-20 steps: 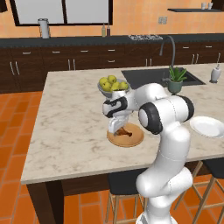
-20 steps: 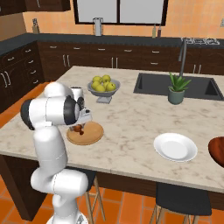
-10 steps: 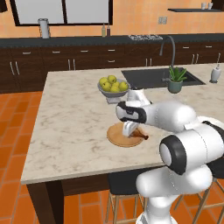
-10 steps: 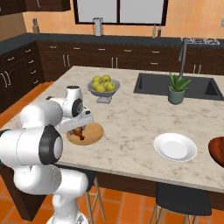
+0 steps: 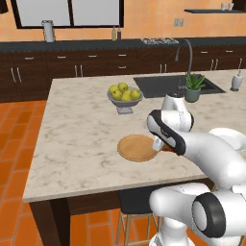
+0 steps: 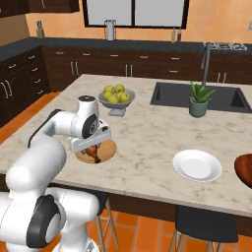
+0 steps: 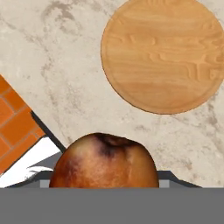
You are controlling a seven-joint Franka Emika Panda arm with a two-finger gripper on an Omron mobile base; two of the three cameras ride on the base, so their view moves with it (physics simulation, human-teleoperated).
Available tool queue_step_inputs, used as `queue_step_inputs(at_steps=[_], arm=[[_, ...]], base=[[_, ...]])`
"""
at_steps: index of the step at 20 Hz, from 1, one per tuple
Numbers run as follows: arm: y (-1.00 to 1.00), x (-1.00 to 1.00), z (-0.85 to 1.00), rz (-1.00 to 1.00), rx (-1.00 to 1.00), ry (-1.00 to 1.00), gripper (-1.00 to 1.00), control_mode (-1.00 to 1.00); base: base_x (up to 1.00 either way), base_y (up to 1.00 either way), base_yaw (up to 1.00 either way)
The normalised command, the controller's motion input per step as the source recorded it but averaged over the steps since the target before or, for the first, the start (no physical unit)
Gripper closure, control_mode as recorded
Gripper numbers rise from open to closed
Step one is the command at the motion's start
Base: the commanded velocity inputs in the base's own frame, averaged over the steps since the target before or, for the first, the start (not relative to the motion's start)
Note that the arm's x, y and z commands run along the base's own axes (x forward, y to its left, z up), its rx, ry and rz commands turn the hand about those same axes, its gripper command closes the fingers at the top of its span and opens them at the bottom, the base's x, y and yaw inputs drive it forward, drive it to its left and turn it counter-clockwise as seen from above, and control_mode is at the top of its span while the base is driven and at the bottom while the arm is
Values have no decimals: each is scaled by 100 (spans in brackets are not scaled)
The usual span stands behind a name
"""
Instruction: Pick the chicken drumstick and mushroom from their plates and place them in the bowl. Then put the bowl in the fridge.
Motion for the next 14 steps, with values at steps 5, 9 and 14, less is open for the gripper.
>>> queue_step_inputs(at_steps=[5, 9, 14], arm=[[-37, -15, 41, 0, 4, 0, 100, -100], [-22, -39, 25, 1, 3, 0, 100, -100], [0, -17, 8, 0, 0, 0, 100, 100]], base=[[0, 0, 0], [0, 0, 0], [-32, -27, 0]])
